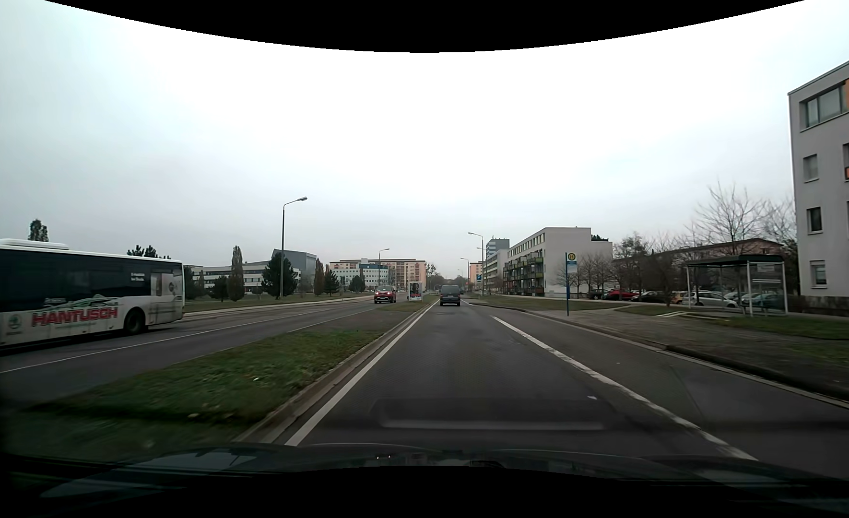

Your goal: Follow the waypoints while adhering to traffic rules and regulations

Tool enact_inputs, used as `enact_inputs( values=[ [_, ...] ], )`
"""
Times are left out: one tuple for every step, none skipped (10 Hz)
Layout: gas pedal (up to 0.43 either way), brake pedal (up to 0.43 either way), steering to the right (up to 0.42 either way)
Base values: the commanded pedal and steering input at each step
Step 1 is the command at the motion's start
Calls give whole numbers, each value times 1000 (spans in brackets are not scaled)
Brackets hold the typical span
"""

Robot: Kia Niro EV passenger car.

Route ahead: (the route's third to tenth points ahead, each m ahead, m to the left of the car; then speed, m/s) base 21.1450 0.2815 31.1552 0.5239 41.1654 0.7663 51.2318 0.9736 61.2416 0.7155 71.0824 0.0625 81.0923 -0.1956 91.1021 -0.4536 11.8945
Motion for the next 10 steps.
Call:
enact_inputs(
  values=[
    [169, 0, -1],
    [169, 0, -1],
    [169, 0, -1],
    [157, 0, -1],
    [150, 0, -2],
    [150, 0, -1],
    [138, 0, -1],
    [138, 0, -2],
    [138, 0, -1],
    [138, 0, -1]
  ],
)
